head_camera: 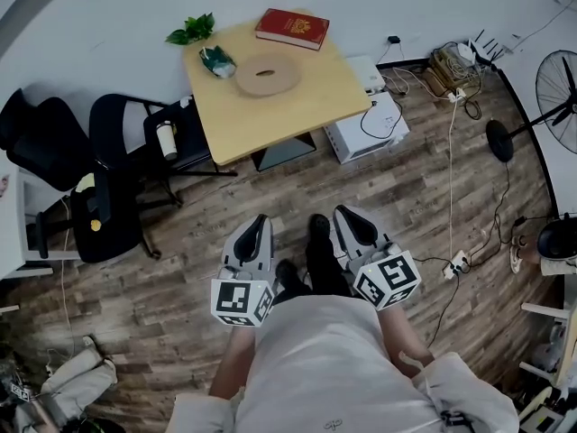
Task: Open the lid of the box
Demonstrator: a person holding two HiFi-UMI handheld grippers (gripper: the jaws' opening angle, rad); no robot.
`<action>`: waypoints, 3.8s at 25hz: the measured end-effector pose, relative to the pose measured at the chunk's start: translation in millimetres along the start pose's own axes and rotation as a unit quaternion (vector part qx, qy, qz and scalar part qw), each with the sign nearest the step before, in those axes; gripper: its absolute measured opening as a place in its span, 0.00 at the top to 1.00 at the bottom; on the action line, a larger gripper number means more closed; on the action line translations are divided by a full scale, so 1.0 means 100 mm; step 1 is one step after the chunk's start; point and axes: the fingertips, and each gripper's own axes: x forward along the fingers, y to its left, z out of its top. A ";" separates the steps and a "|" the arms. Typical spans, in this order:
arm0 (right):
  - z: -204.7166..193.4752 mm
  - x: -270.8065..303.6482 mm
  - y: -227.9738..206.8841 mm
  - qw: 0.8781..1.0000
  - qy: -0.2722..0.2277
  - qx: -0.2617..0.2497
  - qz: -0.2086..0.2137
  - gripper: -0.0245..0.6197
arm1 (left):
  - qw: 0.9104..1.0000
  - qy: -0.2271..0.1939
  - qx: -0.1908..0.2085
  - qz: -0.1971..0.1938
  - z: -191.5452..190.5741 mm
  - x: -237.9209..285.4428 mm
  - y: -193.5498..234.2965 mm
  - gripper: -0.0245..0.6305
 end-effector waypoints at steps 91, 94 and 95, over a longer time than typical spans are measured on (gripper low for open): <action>0.99 3.09 -1.44 0.992 0.068 -0.073 0.075 0.61 | 0.997 0.030 0.017 0.064 0.82 2.79 1.87 0.70; 0.98 3.22 -1.36 0.992 0.072 -0.080 0.067 0.61 | 0.998 0.033 0.015 0.052 0.82 2.82 1.99 0.70; 0.96 3.26 -1.34 0.992 0.074 -0.082 0.064 0.60 | 0.998 0.034 0.014 0.047 0.81 2.83 2.03 0.70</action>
